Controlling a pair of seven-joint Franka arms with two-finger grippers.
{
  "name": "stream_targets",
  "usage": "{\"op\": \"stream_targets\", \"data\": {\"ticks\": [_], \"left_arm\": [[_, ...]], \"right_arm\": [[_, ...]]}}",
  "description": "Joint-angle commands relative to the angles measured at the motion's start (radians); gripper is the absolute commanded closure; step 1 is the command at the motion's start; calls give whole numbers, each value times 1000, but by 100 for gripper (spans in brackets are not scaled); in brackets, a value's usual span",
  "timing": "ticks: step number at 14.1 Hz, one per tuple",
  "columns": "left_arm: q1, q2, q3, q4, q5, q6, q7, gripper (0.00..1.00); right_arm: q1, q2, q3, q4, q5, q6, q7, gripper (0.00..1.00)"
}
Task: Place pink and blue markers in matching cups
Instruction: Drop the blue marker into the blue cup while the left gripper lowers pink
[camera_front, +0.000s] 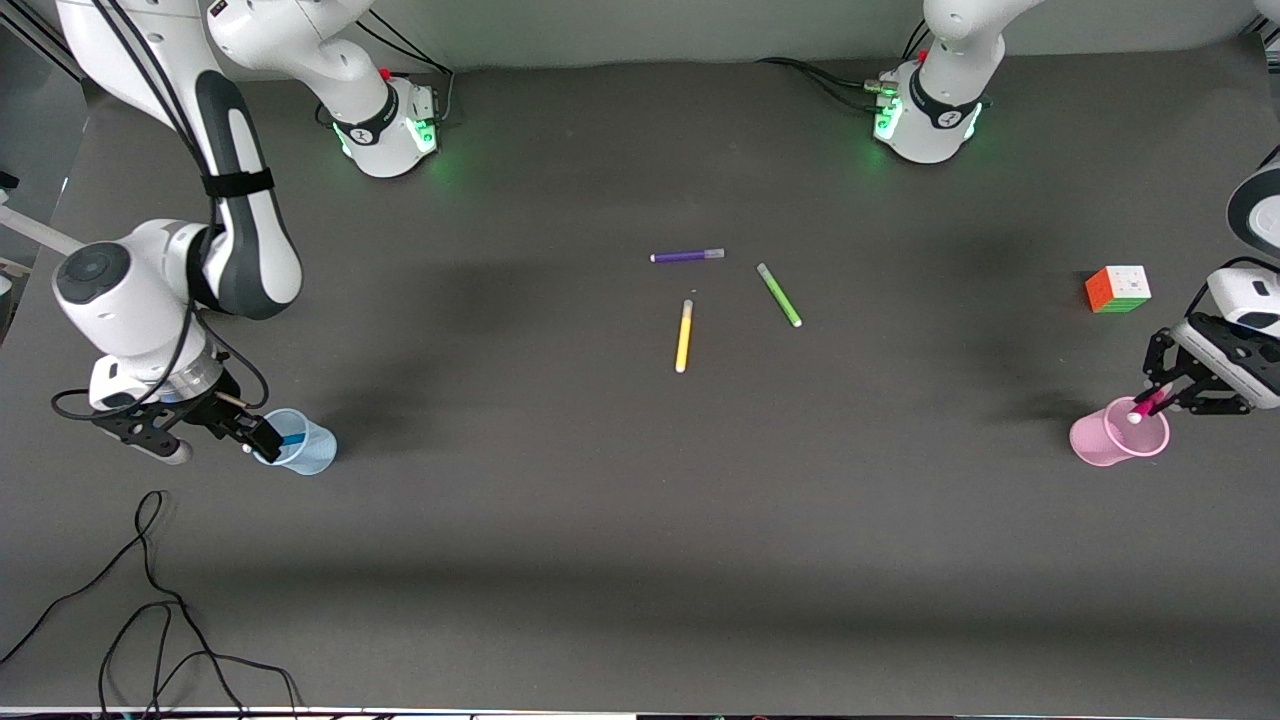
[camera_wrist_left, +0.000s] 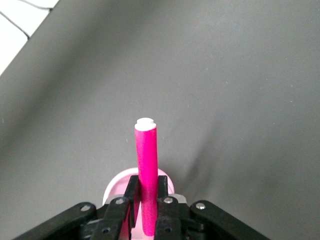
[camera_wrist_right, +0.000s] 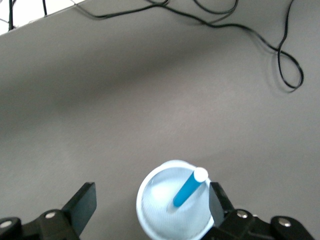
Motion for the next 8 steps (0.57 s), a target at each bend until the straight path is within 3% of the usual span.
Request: {"op": "stream_targets", "data": {"ticks": [1, 4, 8], "left_arm": [[16, 63, -14, 2, -139, 33, 222, 100], [30, 98, -14, 6, -249, 31, 369, 100], [54, 150, -15, 54, -253, 16, 474, 100]], "right_arm": [[4, -37, -8, 133, -22, -234, -49, 0], [-1, -38, -12, 311, -22, -518, -72, 0], [-2, -47, -17, 516, -22, -797, -102, 0]]}}
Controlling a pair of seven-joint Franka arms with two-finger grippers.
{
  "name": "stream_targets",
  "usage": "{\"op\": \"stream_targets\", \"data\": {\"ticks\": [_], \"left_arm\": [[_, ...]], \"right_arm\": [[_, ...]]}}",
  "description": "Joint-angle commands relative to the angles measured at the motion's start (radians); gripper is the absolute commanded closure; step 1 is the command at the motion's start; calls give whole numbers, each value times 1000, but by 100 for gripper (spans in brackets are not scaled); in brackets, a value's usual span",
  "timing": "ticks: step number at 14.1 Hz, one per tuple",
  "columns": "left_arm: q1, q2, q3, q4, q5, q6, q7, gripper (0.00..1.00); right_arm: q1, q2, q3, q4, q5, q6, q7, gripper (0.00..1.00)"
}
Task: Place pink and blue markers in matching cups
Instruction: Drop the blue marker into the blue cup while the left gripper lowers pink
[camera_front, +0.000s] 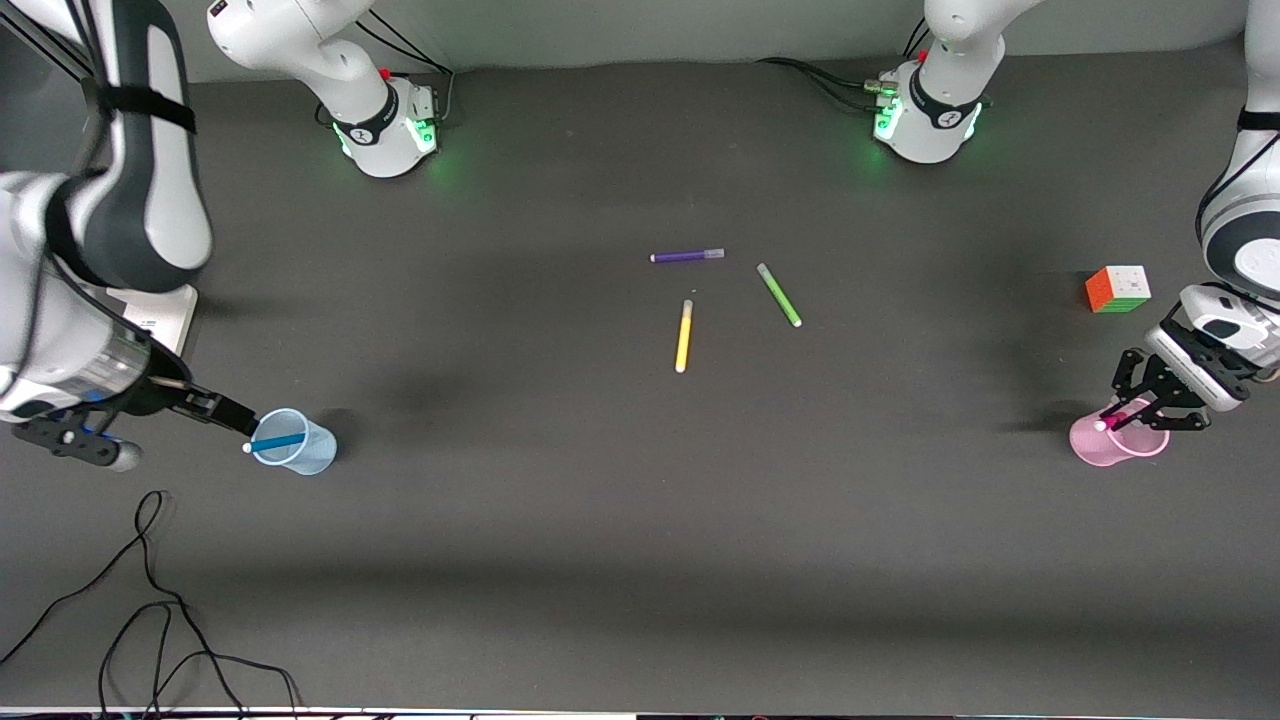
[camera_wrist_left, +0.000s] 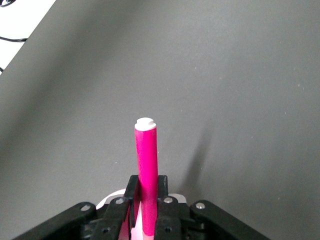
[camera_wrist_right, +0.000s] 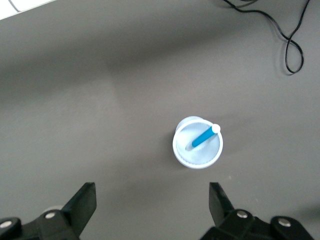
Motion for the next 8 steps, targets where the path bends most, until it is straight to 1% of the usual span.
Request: {"op": "stream_targets", "data": {"ticks": [1, 4, 5, 6, 8], "left_arm": [[25, 46, -15, 64, -34, -18, 105, 100], [39, 69, -15, 72, -55, -40, 132, 100], [37, 71, -15, 78, -55, -43, 138, 69], [39, 72, -15, 84, -54, -55, 138, 1], [37, 77, -15, 106, -54, -84, 139, 0]], "right_arm": [[-1, -12, -7, 128, -17, -185, -62, 0], [0, -67, -4, 130, -17, -210, -64, 0], [0, -79, -4, 130, -18, -210, -64, 0], [0, -84, -6, 133, -17, -210, -62, 0], [0, -101, -4, 145, -18, -210, -58, 0]]}}
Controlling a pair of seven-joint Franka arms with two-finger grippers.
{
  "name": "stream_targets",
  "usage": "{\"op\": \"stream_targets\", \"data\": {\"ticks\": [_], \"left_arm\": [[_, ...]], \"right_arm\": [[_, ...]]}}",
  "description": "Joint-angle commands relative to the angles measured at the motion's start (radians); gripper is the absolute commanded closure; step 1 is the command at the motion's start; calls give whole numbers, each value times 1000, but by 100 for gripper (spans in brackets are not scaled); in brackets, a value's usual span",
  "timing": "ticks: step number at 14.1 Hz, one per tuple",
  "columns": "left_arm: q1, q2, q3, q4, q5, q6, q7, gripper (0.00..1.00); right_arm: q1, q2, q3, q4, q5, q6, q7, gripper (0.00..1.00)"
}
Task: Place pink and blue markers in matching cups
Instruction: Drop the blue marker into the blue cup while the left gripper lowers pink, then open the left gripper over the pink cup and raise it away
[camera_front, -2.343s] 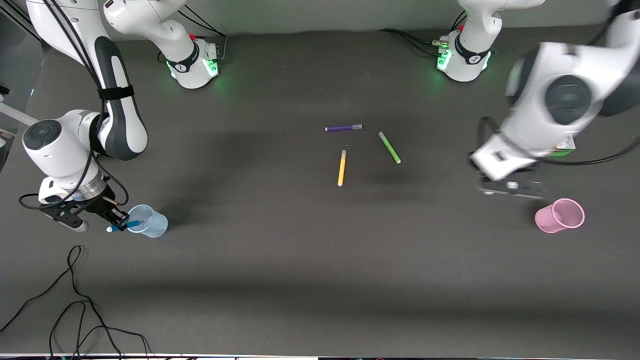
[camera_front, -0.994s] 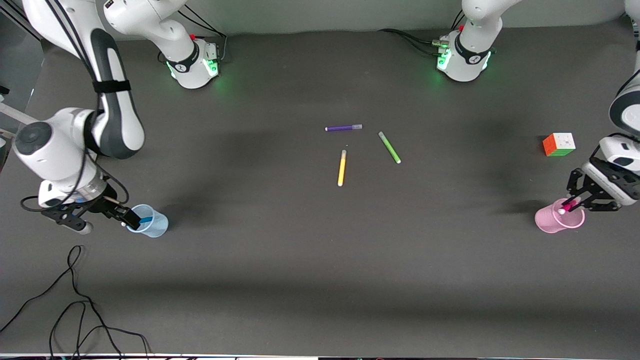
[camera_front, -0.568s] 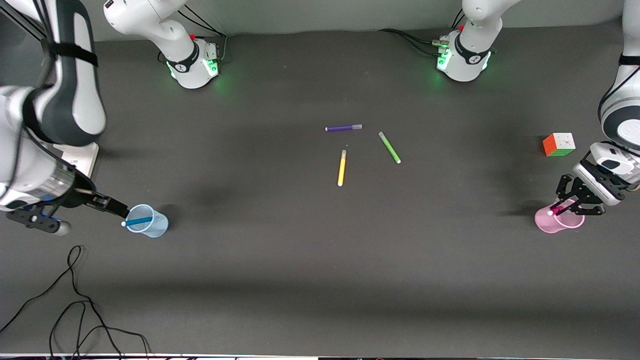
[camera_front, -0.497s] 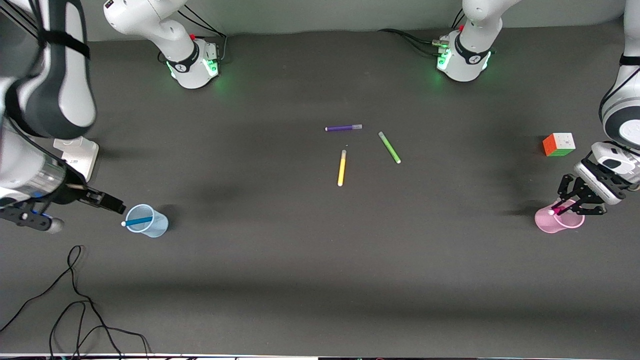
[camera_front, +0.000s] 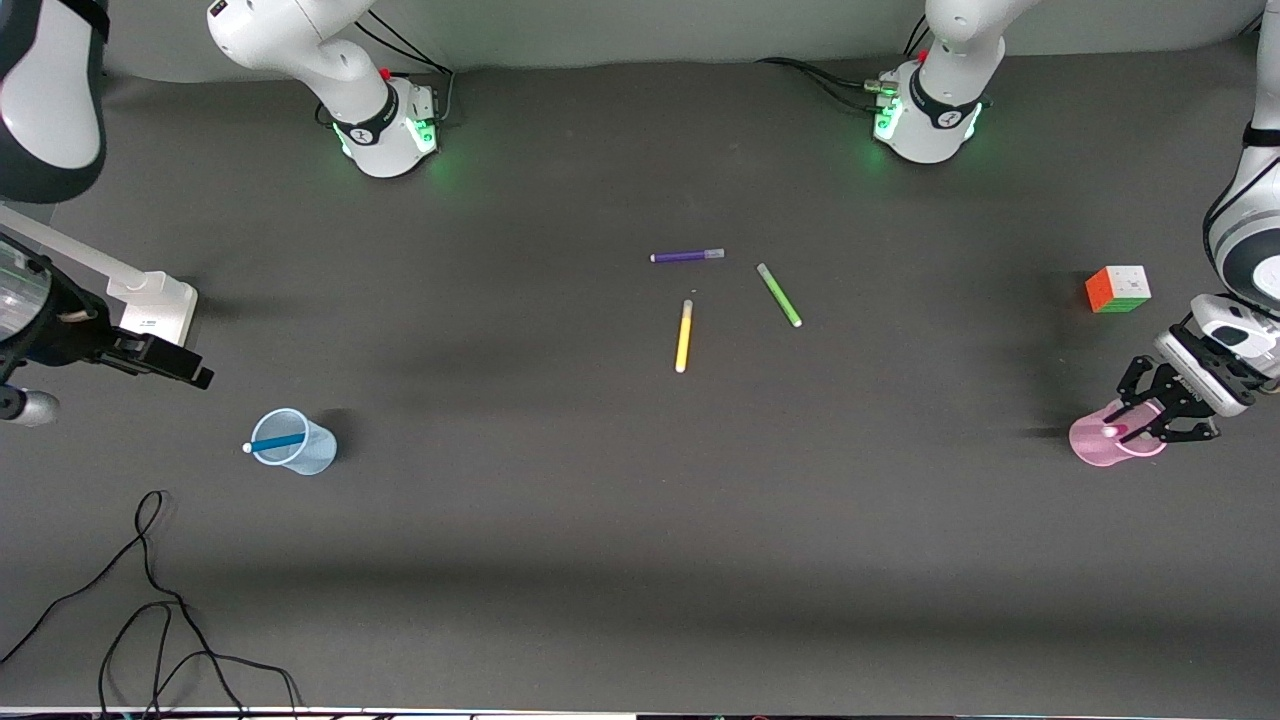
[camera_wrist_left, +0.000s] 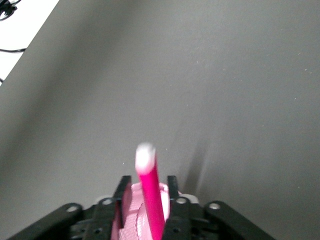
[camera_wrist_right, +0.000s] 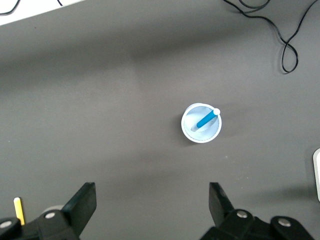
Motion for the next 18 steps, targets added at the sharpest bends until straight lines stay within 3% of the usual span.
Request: {"op": "stream_targets", "data": {"ticks": [1, 5, 6, 7, 9, 12, 15, 18], "left_arm": [[13, 5, -12, 36, -25, -37, 34, 0], [1, -17, -10, 117, -7, -88, -12, 0], [-1, -24, -10, 136, 20, -122, -51, 0], [-3, -38, -10, 151, 53, -147, -125, 0], [-30, -109, -15, 156, 164, -165, -335, 0], [-85, -202, -15, 183, 362, -265, -762, 0], [-140, -239, -16, 275, 477, -466, -1189, 0], [-226, -245, -16, 399, 608, -677, -1551, 0]], "right_arm": [[5, -29, 3, 10, -18, -15, -14, 0], [-10, -47, 21, -1, -18, -16, -2, 0], [-55, -57, 57, -2, -18, -16, -5, 0], [-125, -60, 137, -2, -20, -16, -5, 0], [-260, -75, 287, -19, -33, -18, -6, 0], [-288, -118, 335, -96, -92, 7, -9, 0], [-435, -205, 510, -221, -122, 67, -11, 0], [-507, -207, 605, -219, -133, 58, 3, 0]]}}
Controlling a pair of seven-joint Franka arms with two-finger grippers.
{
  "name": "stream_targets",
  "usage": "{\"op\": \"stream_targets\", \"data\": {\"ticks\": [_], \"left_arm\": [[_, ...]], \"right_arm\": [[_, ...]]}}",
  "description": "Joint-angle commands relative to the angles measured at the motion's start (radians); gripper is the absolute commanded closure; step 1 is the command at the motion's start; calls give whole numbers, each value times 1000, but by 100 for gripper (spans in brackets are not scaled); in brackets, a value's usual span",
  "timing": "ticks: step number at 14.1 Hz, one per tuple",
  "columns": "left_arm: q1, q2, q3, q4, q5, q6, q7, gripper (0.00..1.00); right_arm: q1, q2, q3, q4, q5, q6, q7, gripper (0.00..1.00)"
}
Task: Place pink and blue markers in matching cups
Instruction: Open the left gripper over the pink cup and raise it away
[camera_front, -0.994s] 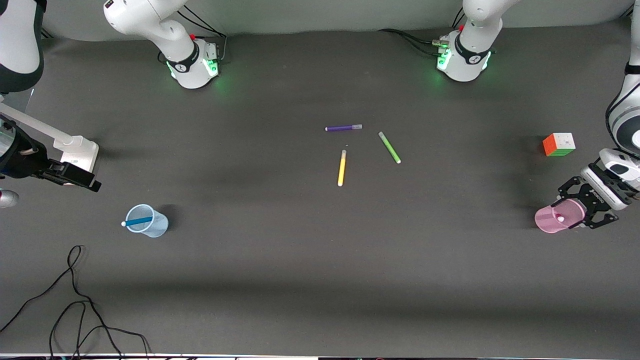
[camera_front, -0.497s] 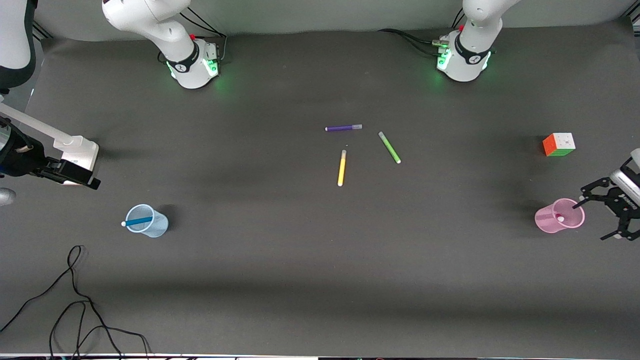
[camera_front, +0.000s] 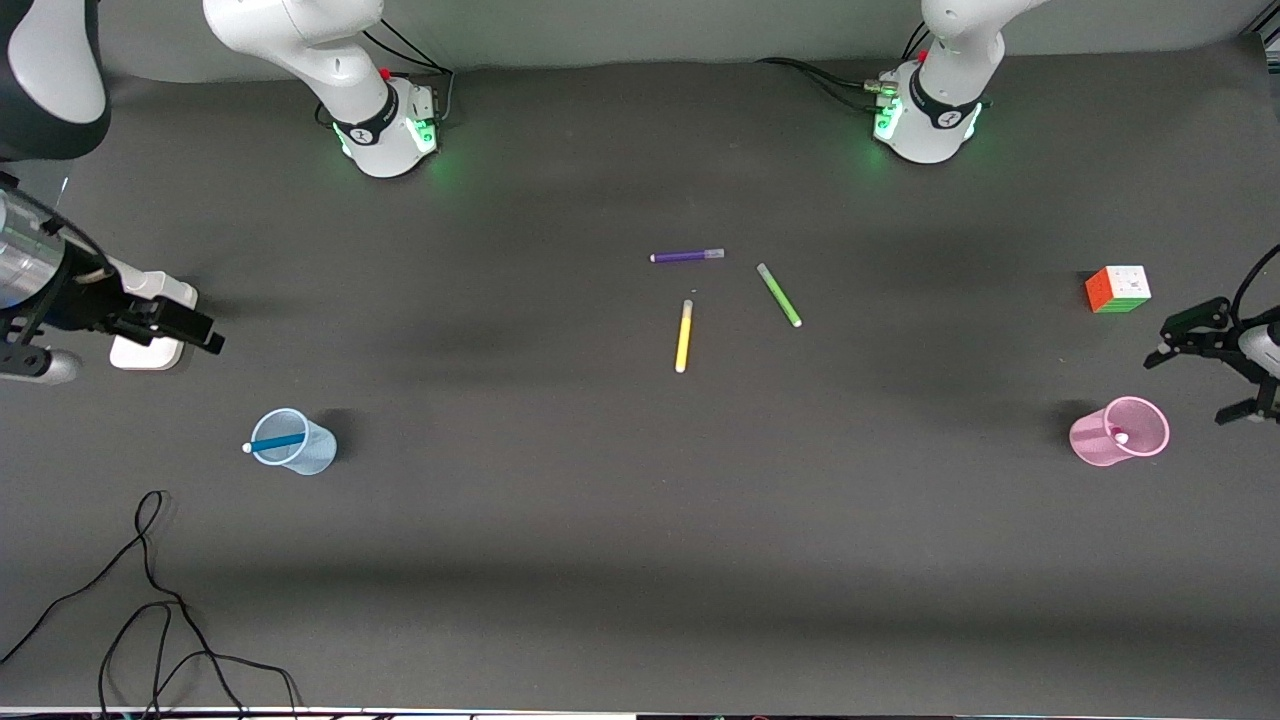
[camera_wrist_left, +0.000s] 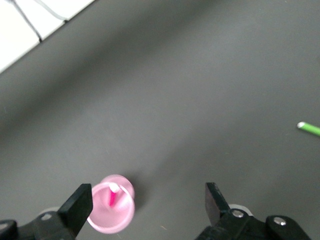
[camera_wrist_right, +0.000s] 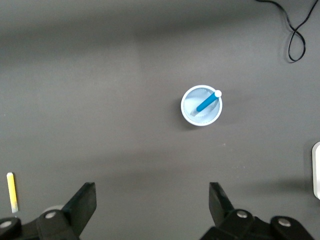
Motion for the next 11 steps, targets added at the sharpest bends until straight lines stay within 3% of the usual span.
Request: {"op": "stream_targets", "data": {"ticks": [1, 6, 11], "left_arm": [[-92, 0, 13, 111, 90, -184, -348, 0], [-215, -3, 11, 191, 125, -434, -775, 0], [-307, -31, 11, 142, 248, -465, -852, 0]], "right_arm": [[-40, -39, 63, -32, -26, 23, 3, 0], [-41, 2, 60, 64, -20, -69, 4, 0], [-44, 11, 50, 65, -23, -69, 3, 0]]}}
